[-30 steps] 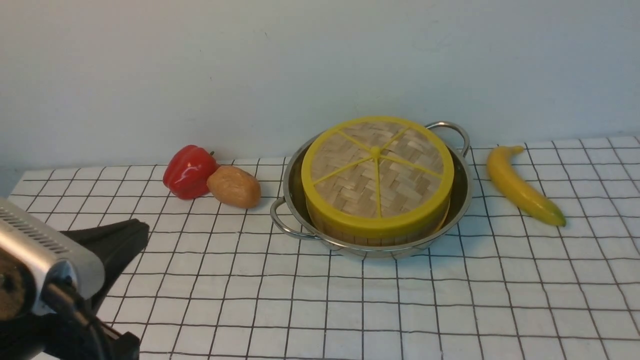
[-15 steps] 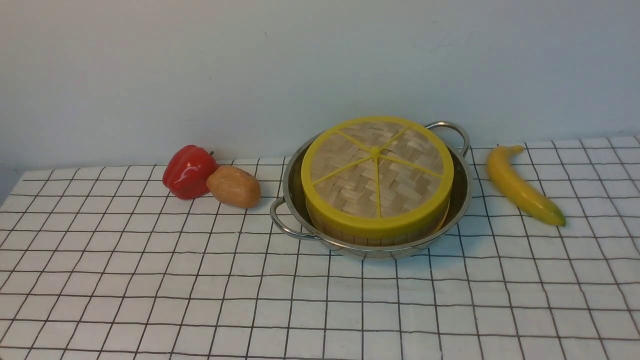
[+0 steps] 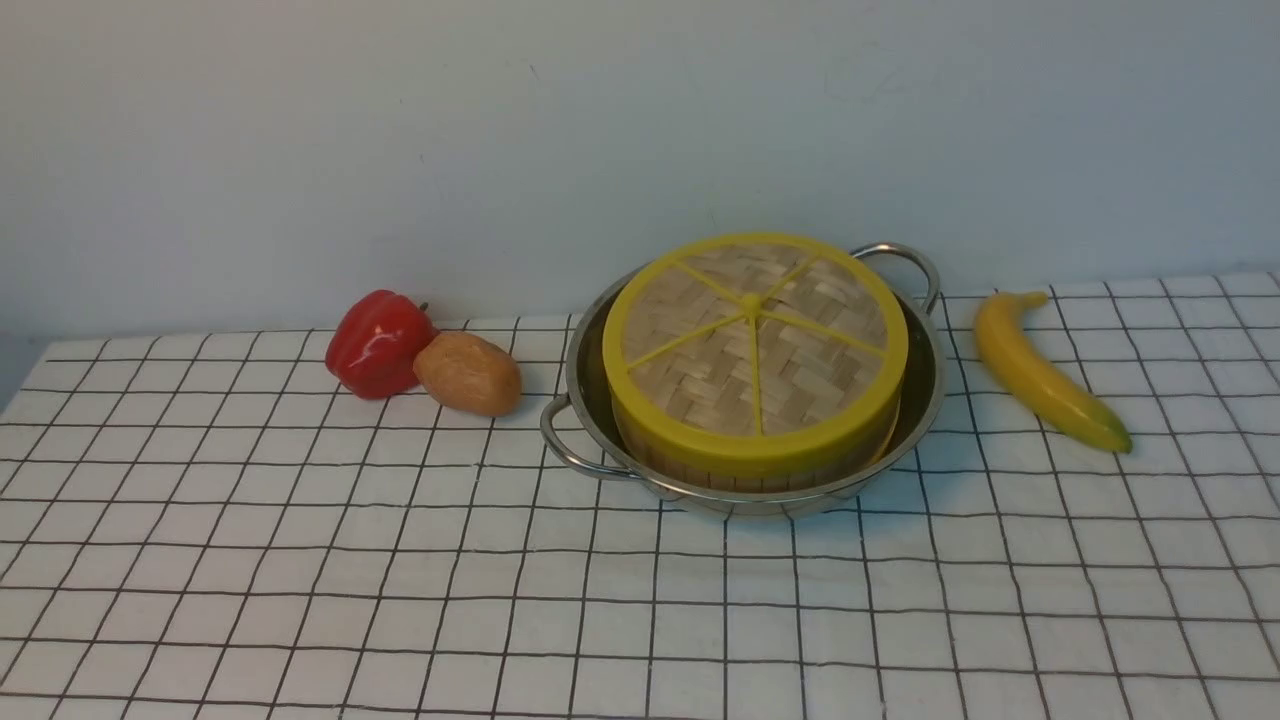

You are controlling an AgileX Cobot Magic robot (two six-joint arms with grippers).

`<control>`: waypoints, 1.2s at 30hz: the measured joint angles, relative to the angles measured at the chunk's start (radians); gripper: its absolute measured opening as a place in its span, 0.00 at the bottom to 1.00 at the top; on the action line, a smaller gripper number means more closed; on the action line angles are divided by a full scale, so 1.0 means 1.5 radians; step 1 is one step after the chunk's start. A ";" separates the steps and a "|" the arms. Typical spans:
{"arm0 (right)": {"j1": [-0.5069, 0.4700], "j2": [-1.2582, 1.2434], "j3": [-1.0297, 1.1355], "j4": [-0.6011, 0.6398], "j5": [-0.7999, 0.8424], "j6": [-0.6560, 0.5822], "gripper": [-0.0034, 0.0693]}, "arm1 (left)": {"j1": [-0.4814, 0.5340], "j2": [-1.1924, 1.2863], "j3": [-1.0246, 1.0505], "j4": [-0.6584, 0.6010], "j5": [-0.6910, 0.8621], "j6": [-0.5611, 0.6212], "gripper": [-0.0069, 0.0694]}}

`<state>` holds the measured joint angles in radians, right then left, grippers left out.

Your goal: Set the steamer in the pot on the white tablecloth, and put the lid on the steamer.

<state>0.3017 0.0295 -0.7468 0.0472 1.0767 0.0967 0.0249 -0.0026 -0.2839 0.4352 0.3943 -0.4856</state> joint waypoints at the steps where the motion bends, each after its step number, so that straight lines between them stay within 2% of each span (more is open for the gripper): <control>1: 0.000 0.001 0.000 0.000 0.000 0.000 0.21 | 0.000 0.000 0.000 -0.001 -0.001 0.000 0.16; 6: 0.000 0.002 0.000 0.000 0.000 0.000 0.23 | 0.000 0.000 0.008 -0.012 -0.007 0.000 0.16; 8: 0.000 0.002 0.000 0.000 0.000 0.000 0.24 | 0.000 0.000 0.035 -0.050 -0.017 0.023 0.17; 12: 0.000 0.002 0.001 0.000 0.000 0.000 0.25 | 0.000 0.001 0.093 -0.124 -0.017 0.139 0.18; 13: 0.000 0.002 0.001 0.000 0.000 0.000 0.26 | 0.000 0.001 0.121 -0.158 -0.016 0.206 0.18; 17: 0.000 0.003 0.001 -0.001 0.000 0.000 0.27 | 0.000 0.001 0.151 -0.218 -0.014 0.324 0.19; 19: 0.000 0.003 0.001 -0.001 0.000 0.000 0.27 | 0.000 0.001 0.155 -0.227 -0.015 0.351 0.19; 36: 0.000 0.003 0.001 -0.001 0.000 0.000 0.32 | 0.000 0.001 0.194 -0.248 -0.017 0.374 0.22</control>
<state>0.3017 0.0334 -0.7458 0.0463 1.0767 0.0967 0.0249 -0.0008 0.0068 0.0628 0.3682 0.0752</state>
